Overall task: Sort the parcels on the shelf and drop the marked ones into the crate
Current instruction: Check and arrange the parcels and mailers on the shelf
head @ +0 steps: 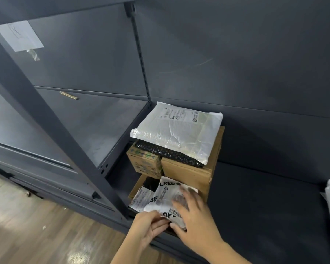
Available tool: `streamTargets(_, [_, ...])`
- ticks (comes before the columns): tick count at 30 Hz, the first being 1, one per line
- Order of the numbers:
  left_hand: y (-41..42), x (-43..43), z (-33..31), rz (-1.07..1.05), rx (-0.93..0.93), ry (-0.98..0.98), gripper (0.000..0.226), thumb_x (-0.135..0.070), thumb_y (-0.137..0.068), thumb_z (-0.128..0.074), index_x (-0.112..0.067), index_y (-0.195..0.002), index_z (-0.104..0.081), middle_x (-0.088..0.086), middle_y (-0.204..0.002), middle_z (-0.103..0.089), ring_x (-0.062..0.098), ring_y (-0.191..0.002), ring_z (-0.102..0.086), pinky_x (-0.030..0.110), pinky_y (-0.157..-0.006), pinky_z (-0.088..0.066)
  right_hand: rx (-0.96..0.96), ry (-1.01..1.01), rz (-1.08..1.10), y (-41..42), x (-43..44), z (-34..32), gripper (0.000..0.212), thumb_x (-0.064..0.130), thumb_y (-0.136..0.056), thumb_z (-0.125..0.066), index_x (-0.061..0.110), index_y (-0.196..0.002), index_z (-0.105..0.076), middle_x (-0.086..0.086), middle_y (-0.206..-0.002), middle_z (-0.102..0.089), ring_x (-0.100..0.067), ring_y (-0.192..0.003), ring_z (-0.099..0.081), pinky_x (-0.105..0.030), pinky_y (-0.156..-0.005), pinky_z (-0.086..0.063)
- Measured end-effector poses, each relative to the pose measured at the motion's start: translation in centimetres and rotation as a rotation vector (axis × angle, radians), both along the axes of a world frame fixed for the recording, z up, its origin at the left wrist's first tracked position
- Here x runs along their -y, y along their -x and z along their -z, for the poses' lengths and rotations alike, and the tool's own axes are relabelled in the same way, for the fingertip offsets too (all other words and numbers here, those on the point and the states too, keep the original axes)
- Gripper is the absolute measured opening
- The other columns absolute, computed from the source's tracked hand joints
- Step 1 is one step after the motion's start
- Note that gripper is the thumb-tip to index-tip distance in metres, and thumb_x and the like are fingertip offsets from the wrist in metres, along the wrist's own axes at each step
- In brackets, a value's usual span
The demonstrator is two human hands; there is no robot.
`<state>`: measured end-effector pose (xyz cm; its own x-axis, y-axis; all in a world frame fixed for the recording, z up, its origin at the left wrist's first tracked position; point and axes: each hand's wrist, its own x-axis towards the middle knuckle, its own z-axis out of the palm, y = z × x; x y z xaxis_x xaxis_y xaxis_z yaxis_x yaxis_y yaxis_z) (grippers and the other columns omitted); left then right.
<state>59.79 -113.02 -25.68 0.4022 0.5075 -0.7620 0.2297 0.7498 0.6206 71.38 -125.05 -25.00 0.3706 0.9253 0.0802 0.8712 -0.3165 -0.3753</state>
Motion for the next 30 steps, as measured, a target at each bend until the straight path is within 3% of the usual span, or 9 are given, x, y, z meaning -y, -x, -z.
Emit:
streamTargets(2, [-0.7,0.1,0.0,0.006,-0.015,-0.006,0.020,0.007,-0.092,-0.047,0.016,-0.109,-0.052,0.031,-0.092,-0.069,0.031,-0.065,-0.073,0.030,-0.047,-0.057,-0.044,0.103,-0.058,-0.2,-1.0,0.4,0.063,0.060,-0.083,-0.038,0.033,-0.141,-0.038,0.002,-0.155,-0.024,-0.024,-0.144,-0.012,-0.043,-0.113,-0.032])
streamTargets(5, [-2.2,0.3,-0.1,0.018,-0.003,-0.010,0.017,0.010,-0.091,-0.048,0.014,-0.106,-0.054,0.028,-0.087,-0.070,0.030,-0.065,-0.072,0.030,-0.048,-0.057,-0.104,0.185,-0.041,-1.9,-1.7,1.4,0.071,0.052,-0.090,-0.045,0.024,-0.150,-0.019,0.003,-0.160,-0.004,-0.019,-0.148,0.004,-0.029,-0.117,-0.005])
streamTargets(11, [-2.8,0.2,-0.5,0.107,-0.073,-0.116,0.013,0.006,-0.088,-0.053,0.001,-0.099,-0.059,0.017,-0.083,-0.073,0.022,-0.069,-0.072,0.027,-0.056,-0.058,-0.045,0.169,-0.110,-4.2,-2.2,2.2,0.083,0.065,-0.079,-0.034,0.018,-0.148,-0.028,0.001,-0.159,-0.010,-0.027,-0.147,-0.010,-0.036,-0.116,-0.011])
streamTargets(13, [-2.6,-0.6,-0.5,0.166,-0.215,-0.345,0.010,-0.002,-0.084,-0.059,-0.003,-0.094,-0.058,0.014,-0.084,-0.071,0.022,-0.073,-0.069,0.028,-0.060,-0.055,-0.042,0.202,-0.121,-4.4,-2.3,2.3,0.085,0.066,-0.078,-0.030,0.020,-0.150,-0.021,0.002,-0.160,-0.004,-0.024,-0.148,-0.001,-0.033,-0.117,-0.005])
streamTargets(16, [-3.0,-1.5,-0.4,0.371,-0.488,-0.886,0.034,-0.016,-0.082,-0.061,-0.012,-0.115,-0.055,0.007,-0.112,-0.054,0.023,-0.102,-0.055,0.028,-0.078,-0.043,-0.052,0.239,-0.117,-4.6,-2.3,2.3,0.078,0.052,-0.089,-0.049,0.022,-0.151,-0.012,0.004,-0.160,0.002,-0.020,-0.148,0.006,-0.032,-0.118,-0.001])
streamTargets(19, [-4.2,-0.9,-0.8,0.690,-0.539,-1.376,0.036,-0.024,-0.087,-0.051,-0.021,-0.123,-0.056,0.000,-0.128,-0.045,0.020,-0.121,-0.040,0.030,-0.097,-0.038,-0.120,0.269,-0.121,-4.5,-2.2,1.8,0.082,0.053,-0.090,-0.049,0.024,-0.152,-0.005,0.005,-0.160,0.008,-0.019,-0.147,0.009,-0.032,-0.119,0.001])
streamTargets(21, [-5.2,-0.1,-1.1,0.847,-0.496,-1.646,0.039,-0.022,-0.077,-0.045,-0.023,-0.109,-0.067,-0.005,-0.118,-0.060,0.019,-0.111,-0.054,0.031,-0.090,-0.047,-0.213,0.258,-0.124,-4.3,-1.9,0.6,0.083,0.054,-0.087,-0.053,0.024,-0.151,-0.011,0.007,-0.159,0.001,-0.017,-0.146,-0.003,-0.029,-0.119,-0.010])
streamTargets(25, [-7.8,1.9,-2.3,0.951,-0.341,-1.727,0.036,-0.029,-0.068,-0.043,-0.026,-0.091,-0.071,-0.010,-0.084,-0.068,0.013,-0.076,-0.066,0.023,-0.062,-0.054,-0.401,0.095,0.018,-5.4,0.6,-1.9,0.061,0.041,-0.084,-0.059,0.030,-0.139,-0.036,0.011,-0.144,-0.037,-0.007,-0.122,-0.045,-0.017,-0.096,-0.039])
streamTargets(30, [-11.5,6.7,-2.2,1.064,-0.142,-1.750,0.037,-0.037,-0.081,-0.046,-0.022,-0.109,-0.064,-0.007,-0.093,-0.070,0.014,-0.077,-0.067,0.022,-0.061,-0.053,-0.236,-0.065,0.258,-8.2,7.3,-1.9,0.051,0.030,-0.093,-0.050,0.031,-0.142,-0.037,0.018,-0.151,-0.028,-0.001,-0.140,-0.023,-0.014,-0.112,-0.017])
